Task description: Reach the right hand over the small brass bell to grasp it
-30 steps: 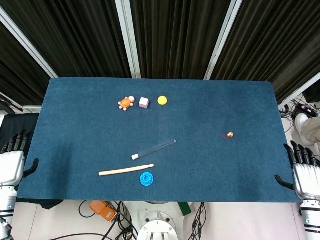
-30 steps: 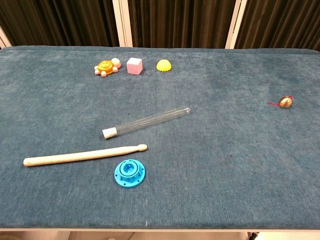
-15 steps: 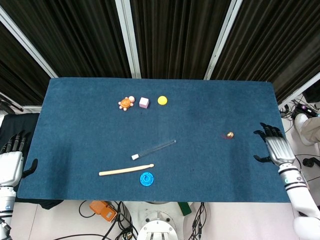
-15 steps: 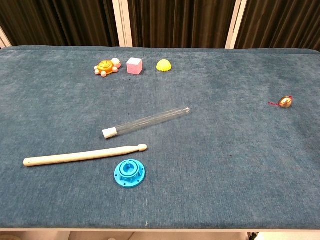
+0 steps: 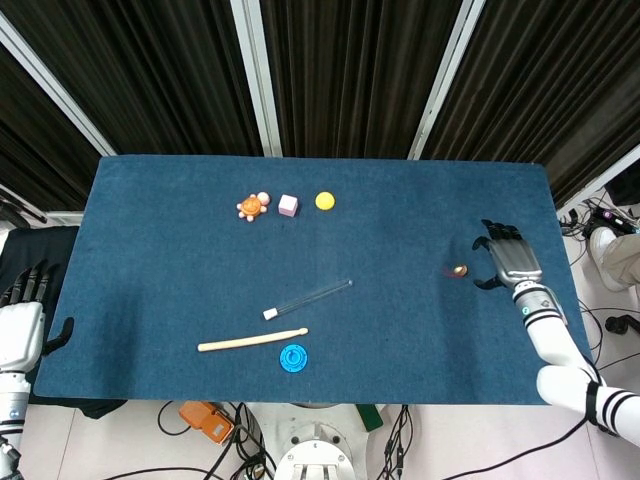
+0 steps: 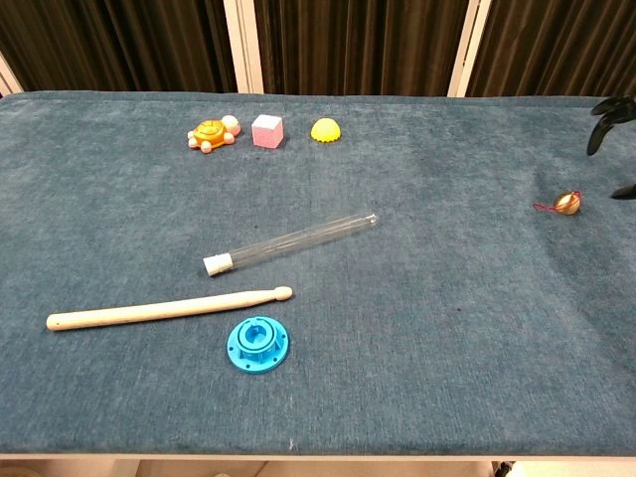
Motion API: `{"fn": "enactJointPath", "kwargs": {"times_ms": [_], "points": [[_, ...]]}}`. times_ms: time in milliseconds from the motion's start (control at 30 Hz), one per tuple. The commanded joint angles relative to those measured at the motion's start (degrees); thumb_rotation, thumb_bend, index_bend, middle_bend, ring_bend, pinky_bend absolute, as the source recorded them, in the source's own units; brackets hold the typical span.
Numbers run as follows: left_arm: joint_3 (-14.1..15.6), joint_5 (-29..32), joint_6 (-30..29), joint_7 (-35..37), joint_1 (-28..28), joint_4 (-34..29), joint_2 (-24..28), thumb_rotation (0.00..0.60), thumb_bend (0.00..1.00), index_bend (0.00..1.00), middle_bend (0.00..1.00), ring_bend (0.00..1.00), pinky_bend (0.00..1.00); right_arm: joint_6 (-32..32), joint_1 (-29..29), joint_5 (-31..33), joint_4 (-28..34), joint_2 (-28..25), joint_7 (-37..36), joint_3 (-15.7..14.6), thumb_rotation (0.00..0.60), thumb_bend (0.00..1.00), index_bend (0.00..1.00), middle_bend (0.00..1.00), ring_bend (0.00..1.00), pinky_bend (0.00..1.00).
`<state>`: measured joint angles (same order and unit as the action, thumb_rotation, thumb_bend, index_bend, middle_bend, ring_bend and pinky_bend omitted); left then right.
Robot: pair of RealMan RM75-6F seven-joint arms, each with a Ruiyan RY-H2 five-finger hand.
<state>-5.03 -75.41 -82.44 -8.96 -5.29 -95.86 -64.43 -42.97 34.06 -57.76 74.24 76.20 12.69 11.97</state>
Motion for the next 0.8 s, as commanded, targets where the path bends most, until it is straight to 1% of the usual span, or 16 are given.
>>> {"fn": "enactJointPath", "kwargs": {"times_ms": [33,233,433,800], "points": [[0.01,0.04,0.1,0.13,-0.01,0.05,0.03,0.6,0.35,0.0,0.0,0.03,0.17,1.18,1.24,1.43,-2.58,1.97,0.52,-0.22,0.6,0.3,0.43,0.07,0.09,0.1],[-0.05,0.06,0.13,0.19,-0.06,0.02,0.0,0.6,0.35,0.0,0.0,0.03,0.17,3.32,2.8,2.69,-7.35,4.78,-0.25,-0.76,0.6,0.3,0.46,0.07,0.09,0.1],[-0.06,0.17,0.17,0.08,-0.06,-0.1,0.14,0.6,0.35,0.0,0.0,0.03,0.17,5.38,4.13,2.77,-11.05,7.1,-0.78,-1.61,0.6,0.3,0.48,0.07,0.09,0.1],[0.02,0.05,0.65,0.21,-0.33,0.41,-0.01,0.6,0.35,0.0,0.0,0.03,0.17,7.41,6.24,2.03,-14.69,9.96,-1.72,-2.21,0.6,0.3,0.53,0.07,0.09,0.1]]}}
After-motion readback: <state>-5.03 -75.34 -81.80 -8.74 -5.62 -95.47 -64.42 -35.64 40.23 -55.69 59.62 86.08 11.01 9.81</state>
